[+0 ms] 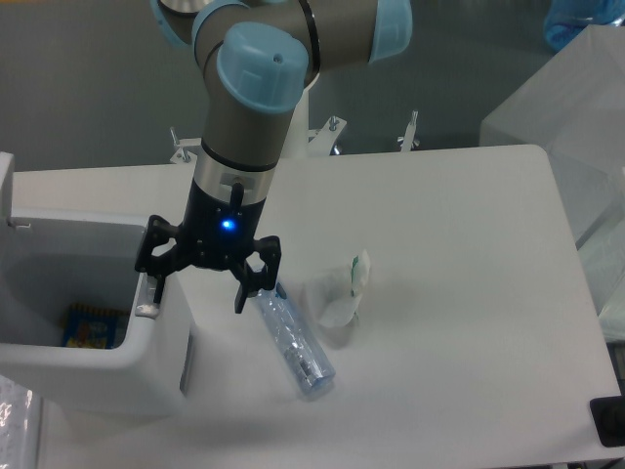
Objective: Open the trash can
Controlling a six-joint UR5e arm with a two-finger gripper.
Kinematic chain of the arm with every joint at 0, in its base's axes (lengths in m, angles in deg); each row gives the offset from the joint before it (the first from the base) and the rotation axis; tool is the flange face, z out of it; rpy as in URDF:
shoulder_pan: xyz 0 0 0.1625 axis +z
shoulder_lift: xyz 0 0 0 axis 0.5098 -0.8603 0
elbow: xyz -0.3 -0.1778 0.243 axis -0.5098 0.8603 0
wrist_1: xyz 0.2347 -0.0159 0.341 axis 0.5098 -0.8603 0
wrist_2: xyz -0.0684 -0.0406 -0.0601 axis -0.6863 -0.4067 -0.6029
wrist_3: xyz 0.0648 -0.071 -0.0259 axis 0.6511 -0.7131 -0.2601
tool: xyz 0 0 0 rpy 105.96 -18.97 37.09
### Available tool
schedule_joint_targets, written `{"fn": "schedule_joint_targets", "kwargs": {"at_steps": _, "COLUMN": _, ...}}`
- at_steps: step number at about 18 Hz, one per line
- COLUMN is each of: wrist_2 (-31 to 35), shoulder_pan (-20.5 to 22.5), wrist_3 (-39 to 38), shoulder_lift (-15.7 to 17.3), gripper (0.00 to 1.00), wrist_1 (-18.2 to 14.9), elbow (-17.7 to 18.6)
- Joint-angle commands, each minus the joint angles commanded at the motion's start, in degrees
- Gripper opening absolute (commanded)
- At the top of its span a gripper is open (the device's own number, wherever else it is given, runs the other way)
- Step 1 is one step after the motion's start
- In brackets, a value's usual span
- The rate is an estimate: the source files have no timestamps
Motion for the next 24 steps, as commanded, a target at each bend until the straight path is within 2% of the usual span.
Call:
{"fn": "schedule_joint_targets", "kwargs": {"at_steps": 3, "wrist_2": 0.0, "shoulder_pan": 0.0, "wrist_3": 0.3, "shoulder_lift": 0.1, "gripper": 1.0, "wrist_1": 0.1, "elbow": -1.8}}
{"fn": "schedule_joint_targets", "kwargs": {"at_steps": 6, "wrist_2": 0.3, "shoulder_pan": 0.3, "wrist_3": 0.9, "shoulder_lift": 0.1, "gripper": 1.0, "wrist_1": 0.3, "elbow": -5.3}}
{"fn": "schedule_joint_targets", "kwargs": {"at_steps": 11, "wrist_2": 15.0, "shoulder_pan": 3.2, "wrist_3": 1.1, "shoulder_lift": 0.4, "gripper": 1.0, "wrist_1": 0.1, "elbow": -7.9}}
{"fn": "schedule_joint_targets", "kwargs": {"at_steps": 15, "wrist_2": 25.8, "shoulder_pan": 5.2, "wrist_3": 1.8, "shoulder_lift": 0.4, "gripper": 1.0, "wrist_1": -0.4, "elbow": -7.7}}
{"fn": "schedule_joint_targets", "kwargs": {"at_steps": 20, "wrist_2": 27.8, "shoulder_pan": 9.6, "wrist_3": 16.6, "shoulder_lift": 0.8, "gripper": 1.0, "wrist_1": -0.7, "elbow": -5.6}}
{"fn": "schedule_joint_targets", "kwargs": {"at_steps": 24, "wrist_2": 27.7, "shoulder_pan": 12.9, "wrist_3": 22.8, "shoulder_lift": 0.8, "gripper": 1.0, "wrist_1": -0.7, "elbow": -4.8}}
